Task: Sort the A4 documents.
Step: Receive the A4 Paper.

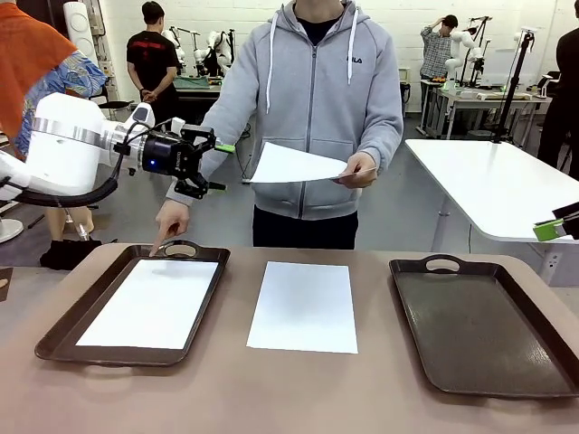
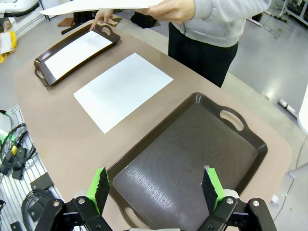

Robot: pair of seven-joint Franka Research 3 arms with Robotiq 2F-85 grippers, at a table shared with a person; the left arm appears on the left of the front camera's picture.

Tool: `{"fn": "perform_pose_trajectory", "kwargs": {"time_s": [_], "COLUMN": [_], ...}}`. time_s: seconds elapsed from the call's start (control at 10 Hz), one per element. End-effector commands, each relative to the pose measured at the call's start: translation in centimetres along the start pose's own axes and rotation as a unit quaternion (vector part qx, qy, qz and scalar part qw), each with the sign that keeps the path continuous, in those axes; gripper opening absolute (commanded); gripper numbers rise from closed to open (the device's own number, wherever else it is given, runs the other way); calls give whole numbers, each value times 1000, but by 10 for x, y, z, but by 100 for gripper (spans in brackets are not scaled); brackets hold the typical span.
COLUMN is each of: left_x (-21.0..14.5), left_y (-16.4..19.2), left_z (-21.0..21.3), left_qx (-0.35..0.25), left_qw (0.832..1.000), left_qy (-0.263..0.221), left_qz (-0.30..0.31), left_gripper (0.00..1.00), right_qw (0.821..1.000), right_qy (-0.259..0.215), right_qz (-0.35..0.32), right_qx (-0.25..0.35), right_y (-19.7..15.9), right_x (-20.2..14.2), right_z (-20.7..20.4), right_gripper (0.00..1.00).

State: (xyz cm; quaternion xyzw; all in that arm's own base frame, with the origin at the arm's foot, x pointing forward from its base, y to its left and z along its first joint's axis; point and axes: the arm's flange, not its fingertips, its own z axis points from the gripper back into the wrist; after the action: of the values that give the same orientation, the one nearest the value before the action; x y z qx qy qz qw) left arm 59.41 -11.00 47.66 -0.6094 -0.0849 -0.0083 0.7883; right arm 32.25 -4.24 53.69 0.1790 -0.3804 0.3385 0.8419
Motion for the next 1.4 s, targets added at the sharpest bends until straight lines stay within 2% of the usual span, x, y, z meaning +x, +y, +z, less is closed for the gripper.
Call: {"fn": "perform_pose_trajectory", "kwargs": {"time_s": [0.0,0.4,1.0,1.3], "left_x": [18,31,30,31], "left_y": [-2,-9,-11,-14], "left_z": [-9,-42,-91,-93], "left_qx": [-55,-76,-98,-117], "left_qw": [998,995,990,987], "left_qy": [-1,30,78,92], "left_qz": [32,49,67,63], "left_gripper": [100,100,100,100], "right_qw": [1000,1000,1000,1000], "right_qy": [-6,-6,-6,-6], "right_qz": [1,1,1,1], "right_qx": [10,10,10,10], "right_y": [-1,-1,-1,-1], "right_x": [-1,-1,-1,-1], "right_z": [-2,-2,-2,-2], "right_gripper": [100,100,100,100]}}
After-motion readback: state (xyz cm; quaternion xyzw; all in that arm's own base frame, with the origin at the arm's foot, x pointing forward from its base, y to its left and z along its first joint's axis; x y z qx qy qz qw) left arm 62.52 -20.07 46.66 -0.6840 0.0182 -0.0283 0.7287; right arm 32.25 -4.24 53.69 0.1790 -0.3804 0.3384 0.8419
